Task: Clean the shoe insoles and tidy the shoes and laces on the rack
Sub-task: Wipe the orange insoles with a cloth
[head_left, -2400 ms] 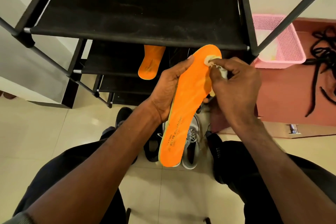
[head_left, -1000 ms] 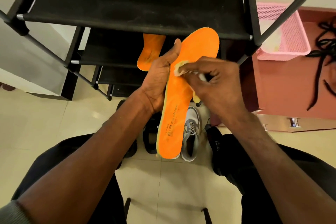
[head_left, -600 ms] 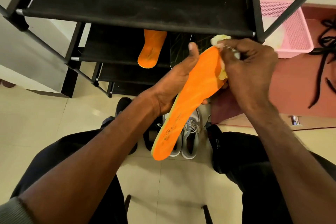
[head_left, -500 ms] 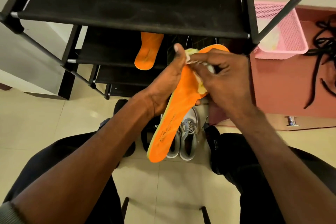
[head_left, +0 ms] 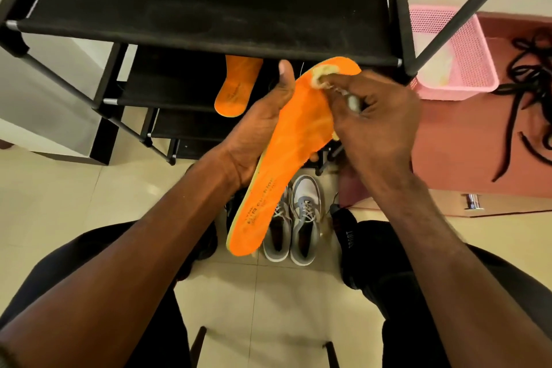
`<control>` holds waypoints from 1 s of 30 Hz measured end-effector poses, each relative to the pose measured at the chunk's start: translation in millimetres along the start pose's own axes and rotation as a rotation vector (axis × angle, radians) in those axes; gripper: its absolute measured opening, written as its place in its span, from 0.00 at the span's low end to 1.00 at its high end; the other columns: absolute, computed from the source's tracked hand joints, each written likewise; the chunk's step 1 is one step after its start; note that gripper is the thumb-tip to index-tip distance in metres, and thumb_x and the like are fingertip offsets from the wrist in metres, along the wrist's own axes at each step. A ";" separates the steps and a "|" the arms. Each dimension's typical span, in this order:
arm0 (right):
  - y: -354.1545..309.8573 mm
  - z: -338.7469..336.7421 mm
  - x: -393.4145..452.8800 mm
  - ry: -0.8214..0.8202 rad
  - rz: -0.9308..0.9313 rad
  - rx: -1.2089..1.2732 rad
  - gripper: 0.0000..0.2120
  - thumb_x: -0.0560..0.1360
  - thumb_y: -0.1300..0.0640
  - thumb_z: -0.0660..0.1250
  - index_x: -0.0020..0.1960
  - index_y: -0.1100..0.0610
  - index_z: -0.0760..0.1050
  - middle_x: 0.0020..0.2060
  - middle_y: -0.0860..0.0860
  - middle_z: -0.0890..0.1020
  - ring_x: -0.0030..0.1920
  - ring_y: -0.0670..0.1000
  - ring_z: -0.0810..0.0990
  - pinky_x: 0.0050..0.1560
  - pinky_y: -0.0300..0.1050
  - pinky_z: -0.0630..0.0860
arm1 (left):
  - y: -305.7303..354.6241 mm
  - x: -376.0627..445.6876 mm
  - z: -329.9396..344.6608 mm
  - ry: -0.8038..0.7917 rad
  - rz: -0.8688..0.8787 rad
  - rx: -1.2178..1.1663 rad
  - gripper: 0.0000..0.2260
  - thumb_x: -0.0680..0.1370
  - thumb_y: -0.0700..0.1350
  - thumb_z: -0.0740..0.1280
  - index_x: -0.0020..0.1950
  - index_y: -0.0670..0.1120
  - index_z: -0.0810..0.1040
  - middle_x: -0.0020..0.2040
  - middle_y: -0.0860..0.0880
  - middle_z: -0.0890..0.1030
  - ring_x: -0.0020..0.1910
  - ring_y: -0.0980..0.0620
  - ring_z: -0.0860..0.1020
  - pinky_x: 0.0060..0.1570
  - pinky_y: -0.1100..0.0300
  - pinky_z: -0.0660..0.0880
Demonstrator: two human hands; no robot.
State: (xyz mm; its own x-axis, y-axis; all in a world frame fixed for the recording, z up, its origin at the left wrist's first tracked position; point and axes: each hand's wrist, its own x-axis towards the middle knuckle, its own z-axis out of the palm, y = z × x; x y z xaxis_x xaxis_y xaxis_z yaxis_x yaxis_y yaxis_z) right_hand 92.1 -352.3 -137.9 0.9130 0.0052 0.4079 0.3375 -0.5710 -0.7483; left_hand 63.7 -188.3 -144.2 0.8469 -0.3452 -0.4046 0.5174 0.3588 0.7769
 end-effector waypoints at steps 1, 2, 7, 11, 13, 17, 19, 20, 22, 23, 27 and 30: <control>2.6 -2.8 2.3 0.066 0.038 -0.030 0.10 0.77 0.57 0.73 0.56 0.49 0.87 0.44 0.40 0.86 0.42 0.42 0.84 0.44 0.37 0.79 | 1.0 -2.9 4.0 0.042 -0.006 0.004 0.47 0.66 0.75 0.72 0.77 0.49 0.71 0.74 0.40 0.74 0.68 0.39 0.76 0.70 0.36 0.70; 5.2 -5.9 5.0 0.113 0.073 -0.044 0.10 0.77 0.57 0.73 0.56 0.49 0.87 0.44 0.40 0.86 0.43 0.41 0.84 0.44 0.32 0.77 | 3.0 -5.4 6.1 0.053 -0.010 0.031 0.49 0.64 0.75 0.73 0.77 0.47 0.71 0.74 0.39 0.74 0.65 0.40 0.77 0.69 0.38 0.72; 11.3 -10.4 7.8 0.033 0.128 0.066 0.09 0.77 0.59 0.73 0.55 0.52 0.88 0.41 0.40 0.84 0.40 0.38 0.81 0.41 0.31 0.73 | 7.7 -3.4 6.4 0.079 -0.007 0.049 0.34 0.80 0.70 0.58 0.74 0.46 0.74 0.65 0.40 0.81 0.55 0.40 0.82 0.58 0.40 0.79; 4.4 3.0 -5.3 -0.243 0.092 0.092 0.08 0.77 0.60 0.75 0.52 0.49 0.88 0.43 0.40 0.86 0.40 0.42 0.84 0.42 0.46 0.82 | 15.5 -3.1 -0.1 0.135 0.080 -0.102 0.28 0.86 0.63 0.47 0.71 0.46 0.74 0.61 0.39 0.83 0.56 0.39 0.83 0.55 0.43 0.81; -1.5 10.3 -12.0 -0.400 0.052 0.155 0.08 0.76 0.62 0.76 0.51 0.51 0.89 0.43 0.42 0.86 0.42 0.45 0.85 0.46 0.51 0.83 | 20.0 -2.6 -4.8 0.120 0.103 -0.176 0.29 0.85 0.64 0.48 0.73 0.45 0.73 0.68 0.35 0.78 0.67 0.35 0.77 0.68 0.39 0.74; -10.6 7.1 -4.9 -0.322 0.437 0.625 0.08 0.76 0.64 0.75 0.54 0.58 0.87 0.46 0.50 0.89 0.46 0.47 0.86 0.48 0.43 0.83 | 23.6 1.1 -6.8 0.161 0.115 -0.066 0.28 0.85 0.63 0.52 0.73 0.45 0.74 0.63 0.38 0.82 0.60 0.39 0.81 0.60 0.43 0.78; -15.2 -0.3 3.3 -0.296 0.726 0.898 0.11 0.77 0.61 0.73 0.58 0.60 0.85 0.46 0.54 0.88 0.42 0.49 0.85 0.40 0.43 0.81 | 21.3 1.2 -4.2 0.140 0.126 -0.029 0.26 0.85 0.63 0.53 0.73 0.48 0.74 0.63 0.39 0.83 0.60 0.38 0.82 0.60 0.40 0.76; -15.5 -3.8 6.4 -0.293 0.805 0.960 0.11 0.77 0.59 0.72 0.59 0.60 0.84 0.45 0.53 0.87 0.40 0.48 0.84 0.36 0.42 0.80 | 20.9 1.4 -2.7 0.135 0.135 -0.021 0.23 0.85 0.62 0.53 0.73 0.50 0.74 0.63 0.40 0.83 0.60 0.37 0.82 0.61 0.38 0.77; -16.1 -8.5 9.5 -0.295 0.866 1.020 0.10 0.79 0.58 0.69 0.58 0.58 0.83 0.40 0.50 0.85 0.33 0.44 0.81 0.29 0.37 0.75 | 22.2 0.4 0.2 0.118 0.194 -0.009 0.19 0.86 0.59 0.53 0.73 0.56 0.72 0.65 0.43 0.82 0.60 0.36 0.82 0.58 0.33 0.79; -16.0 -9.7 10.3 -0.295 0.873 1.048 0.08 0.79 0.58 0.68 0.57 0.58 0.82 0.38 0.49 0.84 0.31 0.42 0.80 0.27 0.35 0.74 | 23.1 0.4 0.8 0.105 0.235 -0.002 0.18 0.87 0.56 0.53 0.75 0.58 0.70 0.68 0.46 0.80 0.60 0.37 0.83 0.55 0.32 0.79; -14.9 -9.3 11.9 -0.294 0.849 1.076 0.06 0.75 0.56 0.70 0.50 0.55 0.84 0.41 0.50 0.86 0.36 0.44 0.83 0.31 0.38 0.78 | 25.0 0.5 1.9 0.112 0.355 0.098 0.19 0.88 0.49 0.54 0.78 0.63 0.66 0.72 0.57 0.73 0.60 0.46 0.83 0.50 0.33 0.82; -15.0 -9.9 12.2 -0.296 0.793 1.071 0.06 0.72 0.55 0.71 0.46 0.52 0.87 0.44 0.51 0.87 0.39 0.45 0.84 0.33 0.37 0.79 | 24.2 1.1 2.0 0.122 0.356 0.162 0.17 0.87 0.48 0.55 0.76 0.57 0.71 0.69 0.55 0.77 0.61 0.44 0.83 0.51 0.30 0.80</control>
State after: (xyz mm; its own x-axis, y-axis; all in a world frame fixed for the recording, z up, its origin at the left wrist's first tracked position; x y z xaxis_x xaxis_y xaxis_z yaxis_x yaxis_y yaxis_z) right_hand 95.9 -351.8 -116.5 0.9115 0.2281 -0.3422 -0.4085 0.4068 -0.8171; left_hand 76.9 -181.7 -124.9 0.9830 -0.1148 -0.1430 0.1710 0.2924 0.9409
